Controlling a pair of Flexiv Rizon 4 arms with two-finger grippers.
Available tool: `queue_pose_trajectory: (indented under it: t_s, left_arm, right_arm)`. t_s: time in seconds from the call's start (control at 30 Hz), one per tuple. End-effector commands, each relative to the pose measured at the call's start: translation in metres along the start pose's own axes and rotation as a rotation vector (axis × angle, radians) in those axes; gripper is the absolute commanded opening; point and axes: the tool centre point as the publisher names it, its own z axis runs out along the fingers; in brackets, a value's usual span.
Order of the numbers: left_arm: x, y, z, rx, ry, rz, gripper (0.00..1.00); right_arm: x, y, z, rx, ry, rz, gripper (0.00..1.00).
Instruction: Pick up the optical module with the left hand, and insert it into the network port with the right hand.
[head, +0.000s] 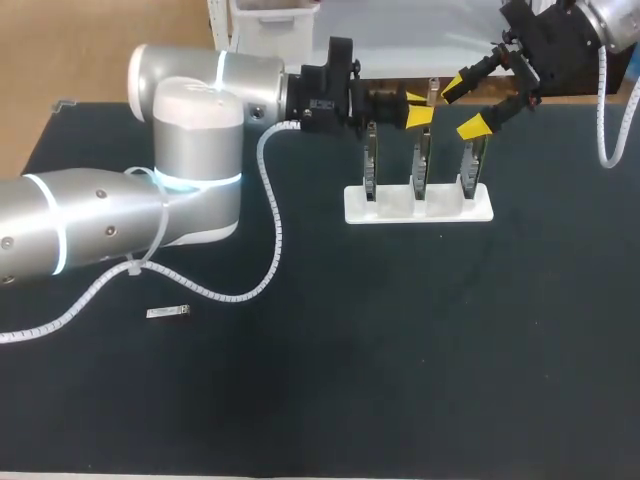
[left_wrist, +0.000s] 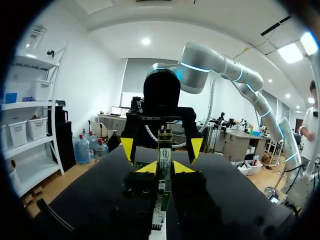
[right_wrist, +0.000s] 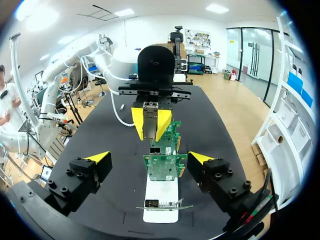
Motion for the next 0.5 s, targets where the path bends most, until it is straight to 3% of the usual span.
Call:
queue_pose_trajectory:
  t_s: [0.03,0.5]
  left_arm:
    - [0.0012,0.0004,0.0019,0.001,0.003,0.000,0.00]
    - [0.0012,0.0004,0.0019,0.001,0.003,0.000,0.00]
  right_arm:
    - [-0.0002,0.0014,0.0002,0.004,0.000,0.000,1.00]
    - [-0.0003,0.0008,-0.0002,0.007,-0.001,0.003,1.00]
